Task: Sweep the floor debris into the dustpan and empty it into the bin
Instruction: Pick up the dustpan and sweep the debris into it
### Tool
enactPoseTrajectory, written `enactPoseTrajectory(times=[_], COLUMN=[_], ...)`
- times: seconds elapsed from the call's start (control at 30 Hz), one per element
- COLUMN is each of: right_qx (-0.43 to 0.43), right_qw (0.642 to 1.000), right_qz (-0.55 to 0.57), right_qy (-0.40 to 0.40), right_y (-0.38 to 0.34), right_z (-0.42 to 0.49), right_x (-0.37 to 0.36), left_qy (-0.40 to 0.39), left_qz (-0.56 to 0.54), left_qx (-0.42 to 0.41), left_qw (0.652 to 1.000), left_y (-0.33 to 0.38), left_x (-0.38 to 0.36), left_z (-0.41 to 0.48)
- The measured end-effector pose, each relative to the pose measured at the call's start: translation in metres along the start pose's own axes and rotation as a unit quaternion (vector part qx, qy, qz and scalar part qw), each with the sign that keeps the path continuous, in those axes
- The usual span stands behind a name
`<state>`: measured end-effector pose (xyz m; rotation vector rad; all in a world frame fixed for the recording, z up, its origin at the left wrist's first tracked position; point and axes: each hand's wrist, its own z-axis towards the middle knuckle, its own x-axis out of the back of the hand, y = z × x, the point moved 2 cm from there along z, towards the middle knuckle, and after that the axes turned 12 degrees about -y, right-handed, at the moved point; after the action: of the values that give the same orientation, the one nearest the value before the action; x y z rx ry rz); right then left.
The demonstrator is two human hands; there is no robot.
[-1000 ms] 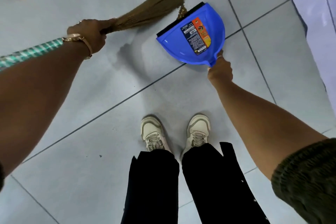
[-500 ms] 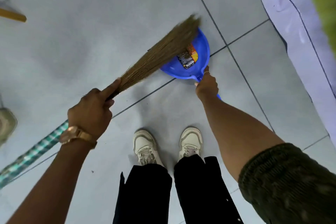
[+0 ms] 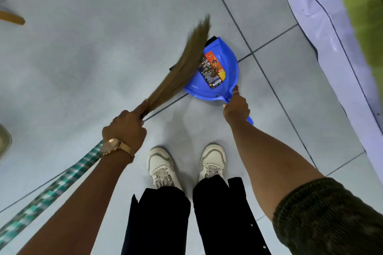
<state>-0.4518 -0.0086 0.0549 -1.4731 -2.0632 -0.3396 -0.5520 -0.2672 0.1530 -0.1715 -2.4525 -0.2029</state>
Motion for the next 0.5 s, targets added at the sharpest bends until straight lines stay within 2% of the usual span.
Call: enactPoseTrajectory(times=[0.1, 0.2, 0.33, 0.4, 0.5], right_qx=[-0.002, -0.029, -0.067, -0.072, -0.061], right_qw=[1.0, 0.998, 0.996, 0.996, 0.997], right_qz=[0.025, 0.051, 0.064, 0.055, 0.04], right_qy=[-0.006, -0.004, 0.003, -0.001, -0.003], right_y=[0.009, 0.024, 0.043, 0.047, 0.047], right_z=[-0.002, -0.008, -0.007, -0.001, 0.02], right_x=[-0.002, -0.005, 0.004, 0.016, 0.041], left_qy=[0.015, 0.062, 0.097, 0.09, 0.042], left_qz=[-0.013, -0.046, -0.131, -0.141, -0.1], left_qx=[-0.003, -0.012, 0.008, 0.043, 0.06], left_qw=[1.0, 0.997, 0.987, 0.985, 0.992], left_y=[0.004, 0.009, 0.026, 0.029, 0.04], left_x=[-0.003, 0.011, 0.037, 0.044, 0.042], left_z=[-0.022, -0.038, -0.011, 0.018, 0.054])
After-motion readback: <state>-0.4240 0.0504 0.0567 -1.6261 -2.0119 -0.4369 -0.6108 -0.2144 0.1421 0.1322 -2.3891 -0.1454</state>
